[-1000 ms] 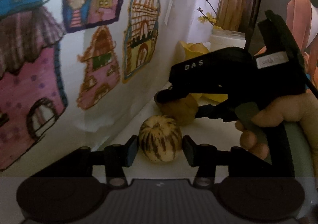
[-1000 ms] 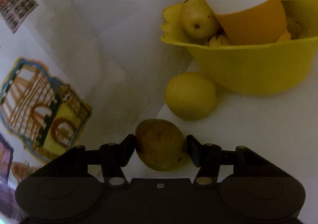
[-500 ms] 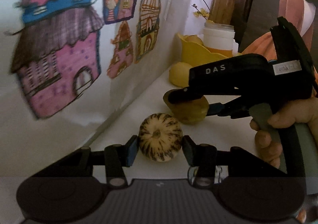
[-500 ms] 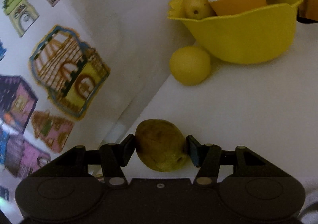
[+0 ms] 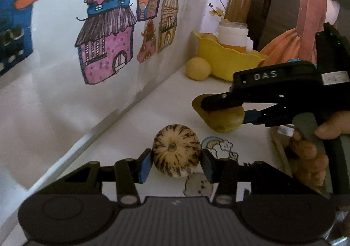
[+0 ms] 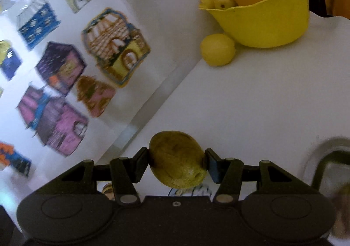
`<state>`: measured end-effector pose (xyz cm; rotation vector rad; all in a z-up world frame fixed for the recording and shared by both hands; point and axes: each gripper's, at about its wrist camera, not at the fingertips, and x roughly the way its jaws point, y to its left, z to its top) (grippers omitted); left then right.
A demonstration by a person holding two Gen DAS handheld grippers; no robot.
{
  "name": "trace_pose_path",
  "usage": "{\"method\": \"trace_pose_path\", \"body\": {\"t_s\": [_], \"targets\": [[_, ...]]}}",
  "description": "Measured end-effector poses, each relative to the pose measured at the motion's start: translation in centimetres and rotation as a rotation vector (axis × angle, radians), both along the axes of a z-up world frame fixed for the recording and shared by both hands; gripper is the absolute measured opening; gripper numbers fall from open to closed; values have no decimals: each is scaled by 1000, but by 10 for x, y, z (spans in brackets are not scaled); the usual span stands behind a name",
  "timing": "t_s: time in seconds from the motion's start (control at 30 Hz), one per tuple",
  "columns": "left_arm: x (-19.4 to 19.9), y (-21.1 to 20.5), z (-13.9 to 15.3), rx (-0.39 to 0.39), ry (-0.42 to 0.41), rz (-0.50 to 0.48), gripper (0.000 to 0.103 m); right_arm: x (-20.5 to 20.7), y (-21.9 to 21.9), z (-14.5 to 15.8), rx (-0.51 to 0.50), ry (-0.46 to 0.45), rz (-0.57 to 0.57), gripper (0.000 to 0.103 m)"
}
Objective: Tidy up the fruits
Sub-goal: 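Carry pepino in left tool and pear in right tool over the metal tray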
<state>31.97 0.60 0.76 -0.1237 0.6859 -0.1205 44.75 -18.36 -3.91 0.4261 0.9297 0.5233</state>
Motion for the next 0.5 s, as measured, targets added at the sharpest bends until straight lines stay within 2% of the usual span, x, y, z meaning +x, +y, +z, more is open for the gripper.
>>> {"method": "trace_pose_path", "body": {"t_s": [0.4, 0.5], "targets": [[-26, -25, 15, -8, -8, -38, 52, -66, -37, 27, 18, -17, 3, 58], [-30, -35, 20, -8, -17, -53, 52, -75, -51, 43, 15, -32, -13, 58]]}}
